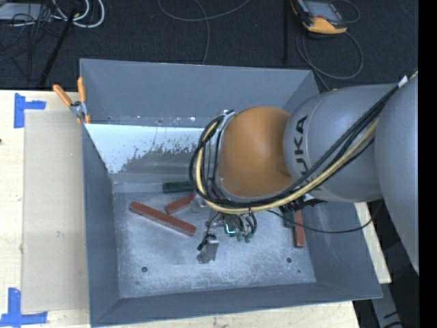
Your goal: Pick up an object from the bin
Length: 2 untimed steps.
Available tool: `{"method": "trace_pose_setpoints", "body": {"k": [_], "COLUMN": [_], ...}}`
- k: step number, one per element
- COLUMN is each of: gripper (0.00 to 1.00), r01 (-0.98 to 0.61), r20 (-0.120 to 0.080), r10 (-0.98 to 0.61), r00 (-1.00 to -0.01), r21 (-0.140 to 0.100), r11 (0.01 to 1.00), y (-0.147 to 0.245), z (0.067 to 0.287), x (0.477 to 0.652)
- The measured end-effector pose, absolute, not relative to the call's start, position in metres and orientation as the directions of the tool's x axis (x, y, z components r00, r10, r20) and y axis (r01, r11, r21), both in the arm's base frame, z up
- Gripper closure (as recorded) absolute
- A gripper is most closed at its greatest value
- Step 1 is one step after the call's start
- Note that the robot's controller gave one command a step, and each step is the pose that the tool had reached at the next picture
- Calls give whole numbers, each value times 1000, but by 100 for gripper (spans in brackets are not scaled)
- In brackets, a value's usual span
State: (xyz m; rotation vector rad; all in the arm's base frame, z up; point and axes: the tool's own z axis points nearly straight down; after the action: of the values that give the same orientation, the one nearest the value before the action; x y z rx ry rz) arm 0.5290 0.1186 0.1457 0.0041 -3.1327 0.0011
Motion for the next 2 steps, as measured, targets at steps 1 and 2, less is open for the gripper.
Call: {"method": "trace_pose_setpoints", "body": {"k": [1,2], "gripper": [0,100], "r01": [53,57], "r20": [-7,-7], "r10": [53,57], "r00": [-999,-998], "r21": [3,3], "r11": [999,998], "y": [136,135], "z": [67,73], "x": [570,570]}}
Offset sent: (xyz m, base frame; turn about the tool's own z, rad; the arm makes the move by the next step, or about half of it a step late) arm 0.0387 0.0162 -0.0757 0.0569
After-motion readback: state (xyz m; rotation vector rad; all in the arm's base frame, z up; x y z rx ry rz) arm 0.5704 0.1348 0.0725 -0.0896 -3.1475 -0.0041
